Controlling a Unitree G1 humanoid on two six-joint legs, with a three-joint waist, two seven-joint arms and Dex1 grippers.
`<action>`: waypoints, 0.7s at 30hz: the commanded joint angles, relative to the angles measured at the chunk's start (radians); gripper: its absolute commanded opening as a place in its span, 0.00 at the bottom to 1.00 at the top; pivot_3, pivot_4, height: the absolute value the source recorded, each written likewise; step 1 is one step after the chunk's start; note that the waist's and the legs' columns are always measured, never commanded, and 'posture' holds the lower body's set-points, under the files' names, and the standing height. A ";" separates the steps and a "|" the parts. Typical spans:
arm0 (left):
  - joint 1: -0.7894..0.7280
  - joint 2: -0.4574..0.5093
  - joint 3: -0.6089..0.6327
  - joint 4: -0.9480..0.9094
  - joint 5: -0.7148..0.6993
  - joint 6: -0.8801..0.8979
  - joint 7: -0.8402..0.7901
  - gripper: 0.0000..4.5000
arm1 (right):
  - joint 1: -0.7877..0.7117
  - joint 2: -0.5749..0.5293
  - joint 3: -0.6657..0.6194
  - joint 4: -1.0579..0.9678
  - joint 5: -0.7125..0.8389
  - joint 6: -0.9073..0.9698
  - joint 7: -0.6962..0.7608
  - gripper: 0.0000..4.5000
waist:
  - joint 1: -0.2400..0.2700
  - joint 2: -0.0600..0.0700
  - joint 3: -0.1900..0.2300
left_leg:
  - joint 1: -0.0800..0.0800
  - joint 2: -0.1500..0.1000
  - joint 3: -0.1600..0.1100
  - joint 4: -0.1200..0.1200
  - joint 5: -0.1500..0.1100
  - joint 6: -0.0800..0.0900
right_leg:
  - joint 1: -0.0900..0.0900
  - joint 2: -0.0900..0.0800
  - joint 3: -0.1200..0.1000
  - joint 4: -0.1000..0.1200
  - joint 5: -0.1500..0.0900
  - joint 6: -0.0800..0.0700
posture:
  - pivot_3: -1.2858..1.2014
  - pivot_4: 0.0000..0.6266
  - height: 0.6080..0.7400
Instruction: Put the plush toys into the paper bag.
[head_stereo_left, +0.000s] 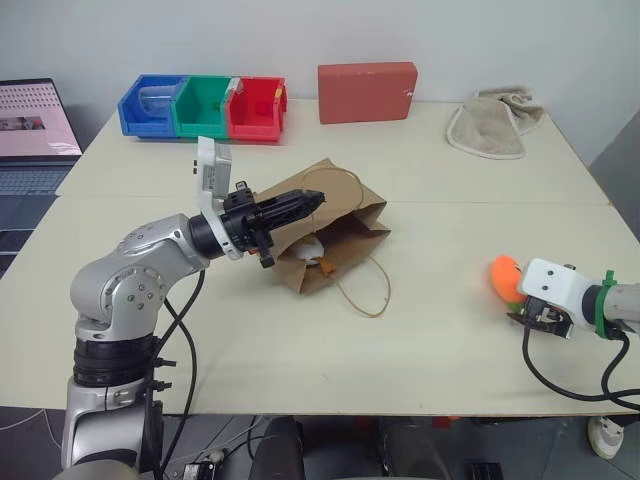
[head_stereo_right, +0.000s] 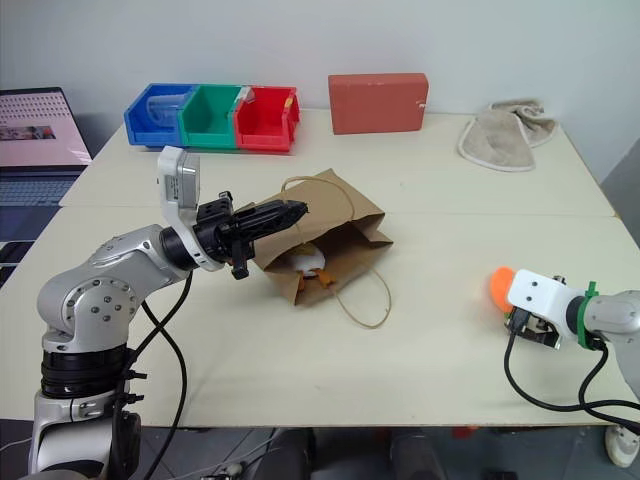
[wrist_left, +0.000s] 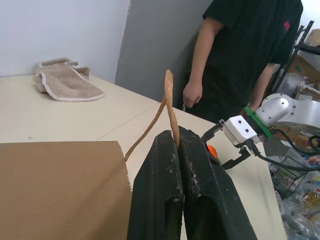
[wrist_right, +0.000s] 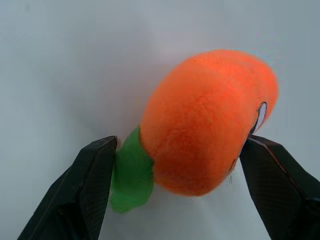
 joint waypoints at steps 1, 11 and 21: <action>-0.001 0.012 0.018 -0.042 -0.007 -0.013 0.000 0.00 | -0.019 -0.002 0.000 0.015 -0.030 -0.037 -0.015 0.65 | 0.002 0.000 0.000 | 0.000 0.000 0.000 0.000 0.000 0.000 | 0.000 0.000 0.000 0.000 0.000 0.000 | 0.52 0.24 1.00; -0.009 0.013 0.026 -0.032 -0.008 -0.017 0.005 0.00 | -0.081 0.007 -0.028 0.013 0.034 -0.147 0.057 0.00 | 0.002 0.000 0.000 | 0.000 0.000 0.000 0.000 0.000 0.000 | 0.000 0.000 0.000 0.000 0.000 0.000 | 0.52 0.24 1.00; -0.052 0.018 0.040 -0.009 -0.021 -0.015 -0.007 0.00 | -0.344 0.175 0.048 -0.239 0.355 0.148 0.107 0.00 | 0.003 0.000 0.000 | 0.000 0.000 -0.003 0.000 0.000 0.000 | 0.001 0.000 -0.002 0.000 0.001 0.001 | 0.52 0.24 1.00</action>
